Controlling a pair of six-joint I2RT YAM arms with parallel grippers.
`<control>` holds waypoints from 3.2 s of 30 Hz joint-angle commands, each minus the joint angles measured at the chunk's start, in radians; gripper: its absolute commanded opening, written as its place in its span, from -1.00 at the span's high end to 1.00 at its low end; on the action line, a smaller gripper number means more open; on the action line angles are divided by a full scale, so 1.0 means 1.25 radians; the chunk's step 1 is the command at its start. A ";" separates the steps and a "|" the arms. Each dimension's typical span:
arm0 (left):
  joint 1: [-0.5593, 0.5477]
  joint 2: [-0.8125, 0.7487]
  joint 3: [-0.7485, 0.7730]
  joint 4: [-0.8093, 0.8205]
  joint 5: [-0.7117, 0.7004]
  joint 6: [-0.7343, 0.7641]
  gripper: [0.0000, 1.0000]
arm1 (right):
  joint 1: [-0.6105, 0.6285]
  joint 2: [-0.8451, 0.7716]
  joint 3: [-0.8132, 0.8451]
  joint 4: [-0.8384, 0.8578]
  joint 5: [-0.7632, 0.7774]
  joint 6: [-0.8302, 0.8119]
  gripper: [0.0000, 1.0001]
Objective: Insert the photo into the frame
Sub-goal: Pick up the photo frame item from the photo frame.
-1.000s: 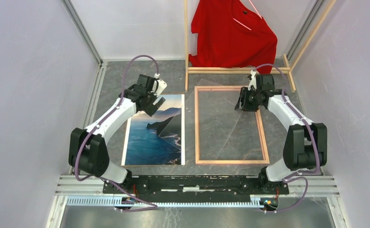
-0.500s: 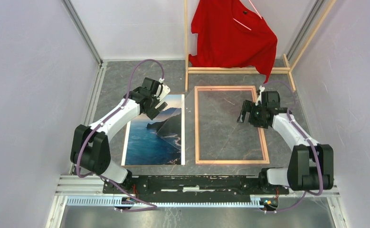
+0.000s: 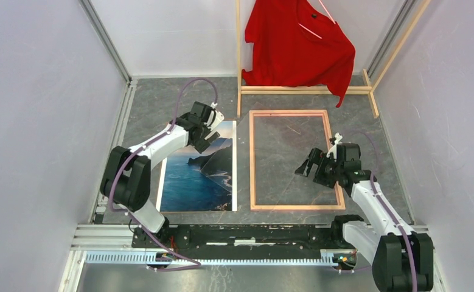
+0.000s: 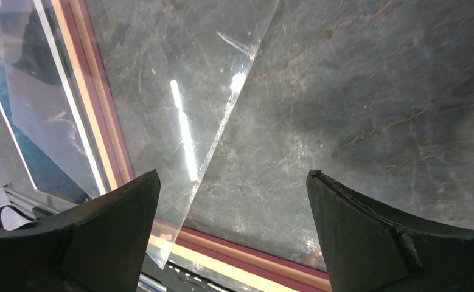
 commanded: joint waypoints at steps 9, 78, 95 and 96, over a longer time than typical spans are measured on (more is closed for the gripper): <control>-0.072 0.044 -0.030 0.111 -0.045 -0.022 -1.00 | 0.135 -0.003 -0.075 0.082 -0.005 0.160 -0.96; -0.177 0.016 -0.113 0.082 -0.015 -0.006 -1.00 | 0.379 0.213 -0.292 1.035 0.230 0.621 -0.17; -0.154 -0.083 0.109 -0.065 0.033 -0.037 -1.00 | 0.171 -0.111 0.169 -0.009 0.156 -0.022 1.00; -0.154 -0.075 0.126 -0.077 0.063 -0.058 -1.00 | 0.150 -0.115 0.205 -0.074 0.147 -0.057 1.00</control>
